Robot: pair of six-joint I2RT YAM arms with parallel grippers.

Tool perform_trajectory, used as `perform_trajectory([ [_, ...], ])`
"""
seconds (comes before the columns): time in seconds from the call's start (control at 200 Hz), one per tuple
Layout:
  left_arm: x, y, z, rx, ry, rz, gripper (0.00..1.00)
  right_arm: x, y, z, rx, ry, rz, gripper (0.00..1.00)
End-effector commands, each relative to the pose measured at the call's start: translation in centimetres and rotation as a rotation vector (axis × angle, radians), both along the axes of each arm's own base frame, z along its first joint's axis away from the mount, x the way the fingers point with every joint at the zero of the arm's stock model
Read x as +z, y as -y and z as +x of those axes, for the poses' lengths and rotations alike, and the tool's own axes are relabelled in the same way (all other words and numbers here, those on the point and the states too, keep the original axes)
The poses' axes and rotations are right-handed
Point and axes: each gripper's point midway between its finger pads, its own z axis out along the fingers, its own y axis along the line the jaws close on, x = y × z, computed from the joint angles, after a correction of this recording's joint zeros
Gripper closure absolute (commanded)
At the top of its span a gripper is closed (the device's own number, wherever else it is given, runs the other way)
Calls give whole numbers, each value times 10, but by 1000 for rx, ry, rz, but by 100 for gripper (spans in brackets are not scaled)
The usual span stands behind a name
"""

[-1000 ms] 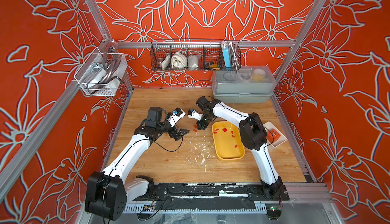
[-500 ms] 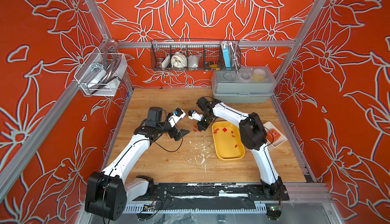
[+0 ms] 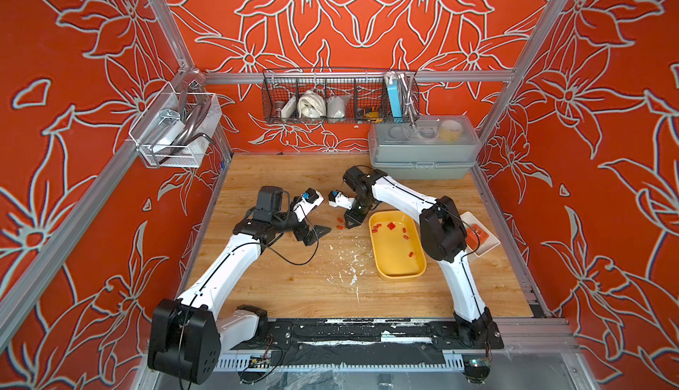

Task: Take the screw protection sleeves out of the storage box
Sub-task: Place the screw protection sleeve at the center of the board, then pick up the screw protection sleeve from the storage box.

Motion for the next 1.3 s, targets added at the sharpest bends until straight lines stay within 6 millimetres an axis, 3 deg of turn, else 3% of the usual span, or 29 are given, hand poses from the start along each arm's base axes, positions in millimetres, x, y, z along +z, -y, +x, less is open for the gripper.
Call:
perform_trajectory([
  [0.0,4,6,-6,-37,-20,-35,2,54,17,-8,22,52,44,68],
  [0.145,2,18,-12,-77,-32,-50,2,74,52,-18,13,107,17,64],
  [0.28,-6,36,-18,-141,-45,-38,2,78,96,-27,-36,145,-22,61],
  [0.48,-23,67,-34,-271,-98,-2,2,60,157,-45,-106,214,-130,58],
  [0.611,-34,82,-41,-316,-111,-6,2,42,179,-56,-121,254,-198,58],
  [0.916,-47,92,-53,-335,-109,-24,2,10,195,-48,-170,300,-320,60],
  [1.296,-42,92,-54,-334,-101,-24,2,-13,195,-31,-196,305,-435,76],
])
